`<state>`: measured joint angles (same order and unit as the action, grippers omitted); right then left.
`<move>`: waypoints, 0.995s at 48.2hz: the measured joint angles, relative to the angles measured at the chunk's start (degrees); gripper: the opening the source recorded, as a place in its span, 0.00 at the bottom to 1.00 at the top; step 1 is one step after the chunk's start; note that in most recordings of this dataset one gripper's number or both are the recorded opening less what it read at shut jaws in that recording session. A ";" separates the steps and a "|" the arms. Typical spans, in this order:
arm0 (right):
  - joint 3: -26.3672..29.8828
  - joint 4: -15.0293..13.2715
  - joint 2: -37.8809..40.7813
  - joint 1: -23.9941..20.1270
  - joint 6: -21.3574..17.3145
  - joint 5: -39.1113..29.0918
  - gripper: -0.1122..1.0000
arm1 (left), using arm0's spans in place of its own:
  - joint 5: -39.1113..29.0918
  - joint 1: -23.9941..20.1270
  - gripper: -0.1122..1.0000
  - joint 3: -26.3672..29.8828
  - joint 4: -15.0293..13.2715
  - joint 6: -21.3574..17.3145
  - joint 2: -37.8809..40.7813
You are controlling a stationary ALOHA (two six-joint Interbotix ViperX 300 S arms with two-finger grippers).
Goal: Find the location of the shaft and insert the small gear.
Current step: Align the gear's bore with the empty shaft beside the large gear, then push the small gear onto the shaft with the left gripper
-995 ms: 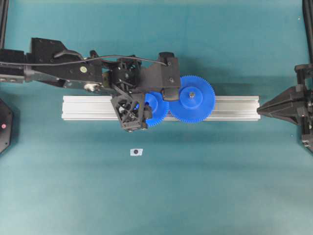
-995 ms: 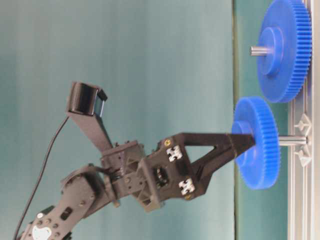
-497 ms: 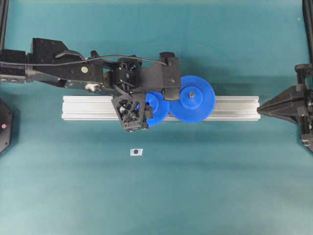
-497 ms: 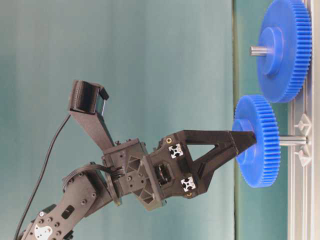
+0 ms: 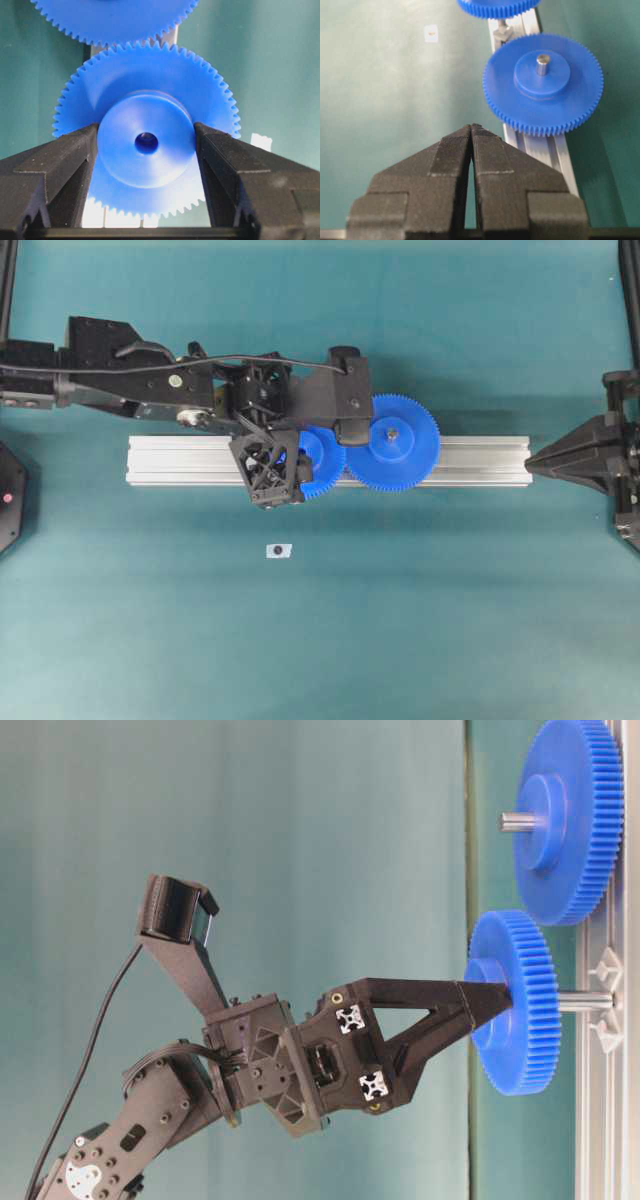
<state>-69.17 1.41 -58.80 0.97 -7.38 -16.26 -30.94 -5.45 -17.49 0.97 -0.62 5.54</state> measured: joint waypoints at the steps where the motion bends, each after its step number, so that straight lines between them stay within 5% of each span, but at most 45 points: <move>1: 0.00 -0.09 0.00 0.00 0.00 0.00 0.17 | -0.18 0.00 0.69 0.09 0.00 0.00 0.00; 5: 0.00 0.00 0.00 0.00 0.00 0.09 0.17 | -1.05 0.00 0.70 0.53 0.00 0.09 0.18; 13: -0.09 0.00 0.00 0.00 0.00 0.09 0.17 | -2.29 0.00 0.88 1.58 0.00 0.00 0.88; 48: -0.44 0.00 0.09 0.00 -0.09 0.18 0.17 | -4.13 -0.35 0.87 5.01 0.09 -4.83 2.99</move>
<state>-69.61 1.41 -58.71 0.97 -7.47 -16.08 -35.07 -5.80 -12.48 1.05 -5.45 8.53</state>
